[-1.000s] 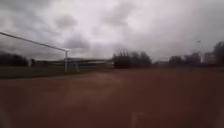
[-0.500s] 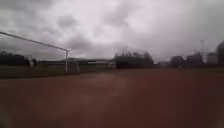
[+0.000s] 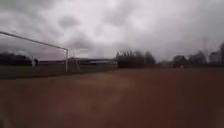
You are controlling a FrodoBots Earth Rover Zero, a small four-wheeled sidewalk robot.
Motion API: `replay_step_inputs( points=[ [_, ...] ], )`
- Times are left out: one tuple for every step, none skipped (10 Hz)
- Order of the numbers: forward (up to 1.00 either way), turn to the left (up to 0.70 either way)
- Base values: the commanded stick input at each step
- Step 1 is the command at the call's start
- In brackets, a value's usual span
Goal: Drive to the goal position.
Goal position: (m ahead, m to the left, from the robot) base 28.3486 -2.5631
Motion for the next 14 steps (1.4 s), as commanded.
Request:
replay_step_inputs(
  points=[
    [0.85, 0.00],
    [0.85, 0.00],
    [0.85, 0.00],
    [0.85, 0.00],
    [0.85, 0.00],
    [0.85, 0.00],
    [0.85, 0.00],
    [0.85, 0.00],
    [0.85, -0.06],
    [0.85, -0.25],
    [0.85, -0.23],
    [0.85, -0.03],
    [0.85, 0.00],
    [0.85, 0.00]
  ],
)
